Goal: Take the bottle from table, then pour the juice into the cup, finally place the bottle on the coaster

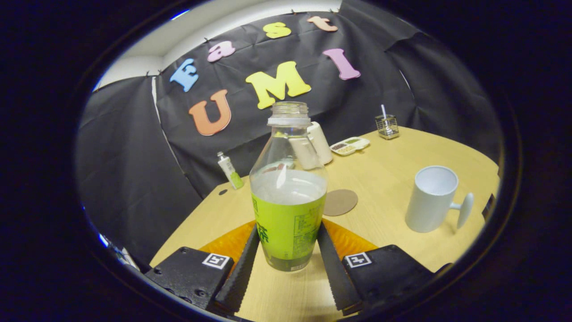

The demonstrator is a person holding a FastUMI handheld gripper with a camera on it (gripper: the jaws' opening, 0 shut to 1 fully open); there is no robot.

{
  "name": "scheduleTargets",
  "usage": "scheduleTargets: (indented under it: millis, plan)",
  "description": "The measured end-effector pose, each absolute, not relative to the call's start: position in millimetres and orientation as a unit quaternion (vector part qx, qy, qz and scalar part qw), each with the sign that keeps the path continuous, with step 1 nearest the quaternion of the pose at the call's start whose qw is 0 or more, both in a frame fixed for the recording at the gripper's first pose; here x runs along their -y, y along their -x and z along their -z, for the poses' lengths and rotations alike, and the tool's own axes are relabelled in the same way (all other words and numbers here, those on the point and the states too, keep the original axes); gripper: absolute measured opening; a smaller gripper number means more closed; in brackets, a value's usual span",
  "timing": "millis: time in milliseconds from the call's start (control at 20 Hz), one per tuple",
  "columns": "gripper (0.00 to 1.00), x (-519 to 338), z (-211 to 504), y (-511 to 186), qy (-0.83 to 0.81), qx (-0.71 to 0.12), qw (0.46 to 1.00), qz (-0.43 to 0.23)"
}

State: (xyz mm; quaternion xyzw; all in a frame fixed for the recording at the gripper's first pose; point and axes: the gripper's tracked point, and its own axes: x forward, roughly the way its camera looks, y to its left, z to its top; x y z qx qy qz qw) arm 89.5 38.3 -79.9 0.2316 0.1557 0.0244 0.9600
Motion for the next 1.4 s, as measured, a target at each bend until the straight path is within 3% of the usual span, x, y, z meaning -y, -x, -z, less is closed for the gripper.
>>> scheduleTargets:
  millis: [450, 1400]
  plan:
    - [0.78, -45, 59, -93, -0.394, -0.115, 0.908, -0.085]
    - [0.78, -3, 20, -99, -0.639, -0.009, 0.759, -0.128]
